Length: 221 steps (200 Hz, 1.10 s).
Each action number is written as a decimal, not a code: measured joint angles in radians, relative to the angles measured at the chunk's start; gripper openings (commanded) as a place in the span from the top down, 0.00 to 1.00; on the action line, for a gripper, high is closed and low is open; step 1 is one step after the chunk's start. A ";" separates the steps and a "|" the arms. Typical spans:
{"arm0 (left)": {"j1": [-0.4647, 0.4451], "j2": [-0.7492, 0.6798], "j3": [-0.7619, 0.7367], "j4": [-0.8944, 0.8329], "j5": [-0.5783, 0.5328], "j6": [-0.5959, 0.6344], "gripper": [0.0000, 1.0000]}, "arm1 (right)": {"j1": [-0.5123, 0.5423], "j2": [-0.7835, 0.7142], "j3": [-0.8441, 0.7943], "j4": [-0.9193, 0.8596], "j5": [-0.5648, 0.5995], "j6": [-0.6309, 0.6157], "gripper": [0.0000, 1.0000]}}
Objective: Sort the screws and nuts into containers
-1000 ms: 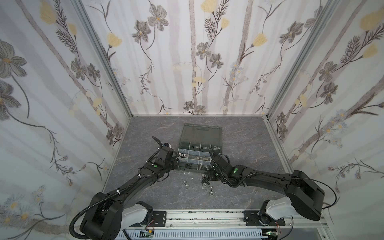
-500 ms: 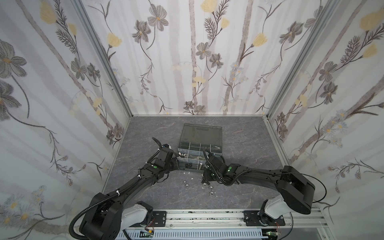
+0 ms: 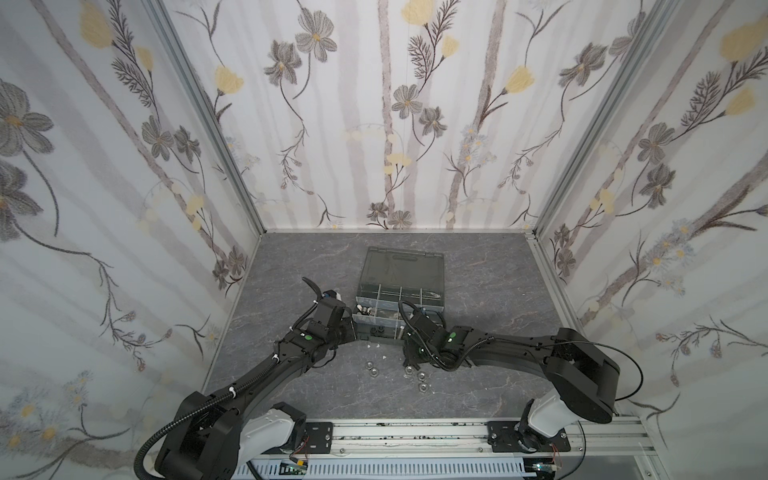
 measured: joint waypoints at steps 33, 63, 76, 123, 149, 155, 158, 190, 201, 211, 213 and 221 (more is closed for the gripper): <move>0.000 -0.007 -0.007 0.000 0.000 -0.005 0.64 | 0.000 0.010 0.002 -0.024 0.009 0.003 0.45; 0.000 -0.020 -0.014 0.000 0.000 -0.008 0.63 | 0.000 0.033 0.013 -0.027 0.008 0.003 0.45; 0.000 -0.027 -0.018 0.000 0.001 -0.008 0.63 | 0.001 0.041 0.022 -0.027 0.008 0.003 0.45; 0.000 -0.048 -0.030 0.000 0.001 -0.012 0.63 | 0.004 0.080 0.063 -0.024 0.008 -0.013 0.46; 0.000 -0.054 -0.034 0.000 0.001 -0.015 0.63 | 0.010 0.105 0.080 -0.024 0.006 -0.027 0.46; 0.000 -0.055 -0.035 0.000 0.001 -0.016 0.63 | 0.012 0.109 0.084 -0.024 0.006 -0.027 0.47; 0.000 -0.055 -0.035 -0.001 0.001 -0.016 0.63 | 0.014 0.111 0.086 -0.025 0.006 -0.027 0.47; 0.000 -0.056 -0.037 0.000 0.004 -0.017 0.63 | 0.027 0.138 0.125 -0.029 0.006 -0.046 0.48; 0.000 -0.057 -0.038 0.000 0.005 -0.019 0.63 | 0.034 0.147 0.142 -0.032 0.007 -0.053 0.48; 0.000 -0.058 -0.039 0.000 0.004 -0.019 0.63 | 0.041 0.154 0.155 -0.033 0.008 -0.060 0.48; 0.000 -0.059 -0.039 0.000 0.004 -0.020 0.63 | 0.042 0.156 0.158 -0.033 0.008 -0.063 0.48; 0.000 -0.061 -0.040 0.000 0.004 -0.020 0.63 | 0.047 0.162 0.167 -0.033 0.008 -0.072 0.49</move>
